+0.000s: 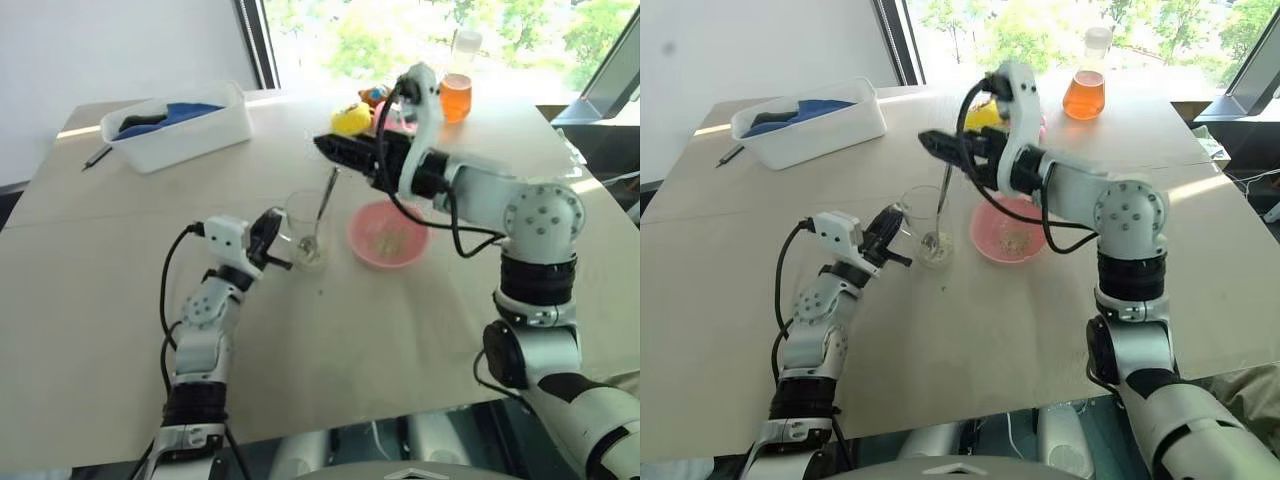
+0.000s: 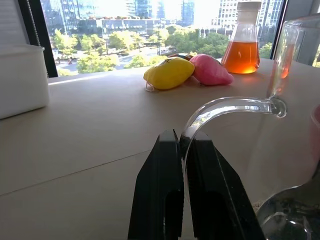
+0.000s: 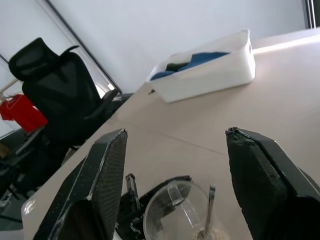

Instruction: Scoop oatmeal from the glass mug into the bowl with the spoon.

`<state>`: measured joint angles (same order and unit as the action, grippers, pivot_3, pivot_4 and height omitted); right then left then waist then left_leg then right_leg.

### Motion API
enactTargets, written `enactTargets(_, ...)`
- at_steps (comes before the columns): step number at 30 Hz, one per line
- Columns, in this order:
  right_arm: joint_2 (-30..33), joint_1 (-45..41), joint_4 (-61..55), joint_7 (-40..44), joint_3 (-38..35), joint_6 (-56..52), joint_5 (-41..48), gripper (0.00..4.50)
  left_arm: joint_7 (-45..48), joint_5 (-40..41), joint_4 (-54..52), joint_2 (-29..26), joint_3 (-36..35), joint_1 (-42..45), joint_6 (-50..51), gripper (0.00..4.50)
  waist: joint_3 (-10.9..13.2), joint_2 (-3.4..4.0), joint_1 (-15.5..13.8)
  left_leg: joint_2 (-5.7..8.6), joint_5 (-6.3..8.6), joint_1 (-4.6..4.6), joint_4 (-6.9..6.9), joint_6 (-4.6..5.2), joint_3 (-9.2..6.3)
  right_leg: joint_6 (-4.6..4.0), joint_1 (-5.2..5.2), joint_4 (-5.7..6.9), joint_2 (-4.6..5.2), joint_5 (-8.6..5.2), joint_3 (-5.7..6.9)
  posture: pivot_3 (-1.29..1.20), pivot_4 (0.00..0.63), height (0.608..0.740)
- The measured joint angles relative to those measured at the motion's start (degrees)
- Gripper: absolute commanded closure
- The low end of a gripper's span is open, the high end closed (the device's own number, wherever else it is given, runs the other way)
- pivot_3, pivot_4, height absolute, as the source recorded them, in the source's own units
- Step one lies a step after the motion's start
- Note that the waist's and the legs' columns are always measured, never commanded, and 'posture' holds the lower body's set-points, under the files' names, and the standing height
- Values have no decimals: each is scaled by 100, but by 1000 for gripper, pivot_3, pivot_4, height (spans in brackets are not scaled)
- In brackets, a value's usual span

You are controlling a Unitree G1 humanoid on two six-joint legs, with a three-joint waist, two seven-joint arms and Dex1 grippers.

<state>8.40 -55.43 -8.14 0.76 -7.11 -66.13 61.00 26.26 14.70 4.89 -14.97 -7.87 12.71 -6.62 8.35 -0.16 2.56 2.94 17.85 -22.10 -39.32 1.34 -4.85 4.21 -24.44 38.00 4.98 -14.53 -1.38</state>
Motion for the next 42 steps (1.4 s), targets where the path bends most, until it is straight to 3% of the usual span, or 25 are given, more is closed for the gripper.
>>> enactTargets(3,126,-11,4,-5,-103,-3,4,1255,49,17,24,13,-5,-23,-60,4402,0,0,-1,0,0,0,0,0,1,0,0,1,0,0,-1,0,150,740)
enactTargets(6,208,-35,7,-21,-208,-1,-6,1216,111,16,41,12,-5,-49,-120,3461,0,1,5,0,0,1,1,0,1,0,0,1,0,0,-2,0,150,740)
enactTargets(8,194,-60,5,-40,-227,-1,-5,1216,96,-13,83,11,-4,-61,-156,2582,0,1,11,-1,0,2,2,0,2,0,0,2,-1,0,-4,0,150,740)
enactTargets(17,143,-64,-30,-60,-224,2,-4,1216,66,-165,99,-51,-1,-231,-219,2582,0,1,8,-1,0,3,2,0,2,0,0,3,-1,0,-5,0,150,740)
enactTargets(23,627,231,-278,170,-285,26,-10,1216,151,-76,-466,-294,-42,-813,111,2582,-2,-1,-2,-2,0,1,6,1,1,0,0,-3,0,0,-5,0,150,740)
enactTargets(28,1729,1659,-650,1065,-106,1069,-1172,1216,248,457,-1697,-635,-435,-1850,682,2582,-2,-1,-35,-2,2,-3,8,2,4,0,-1,-8,3,0,-8,0,150,740)
enactTargets(32,1993,2890,-1381,2246,-265,1694,-1078,1216,283,791,-2303,-701,-722,-2512,901,2582,-2,-2,-29,-11,4,8,18,3,6,0,6,-12,-3,-1,-11,0,150,740)
enactTargets(33,2168,3354,-1515,2563,-319,1831,-1080,1216,313,840,-2450,-727,-752,-2744,973,2062,-3,-3,-40,-10,4,7,18,5,7,0,9,-14,-3,-1,-13,0,150,740)
enactTargets(34,2452,4040,-1721,2993,-439,2049,-1129,727,359,936,-2747,-734,-785,-3139,1027,1829,-4,-7,-69,-11,10,10,17,14,4,0,21,-30,-1,-1,-6,0,150,740)
enactTargets(36,2695,4987,-1792,3473,-603,2350,-1332,9,393,1033,-3052,-724,-821,-3726,1137,883,-2,-4,-105,-6,17,21,16,26,11,0,37,-39,5,-1,-12,0,150,740)
enactTargets(38,2733,5803,-1804,3919,-694,2787,-1573,0,396,1042,-3343,-698,-758,-4110,1211,53,2,-3,-155,-7,31,41,10,48,17,4,59,-38,4,1,-16,0,150,740)
enactTargets(42,2664,6560,-1498,4513,-606,3908,-2302,0,251,663,-3673,-571,-447,-4510,1207,53,11,-4,-180,-15,37,156,18,55,16,13,178,-54,-3,0,-10,0,150,740)
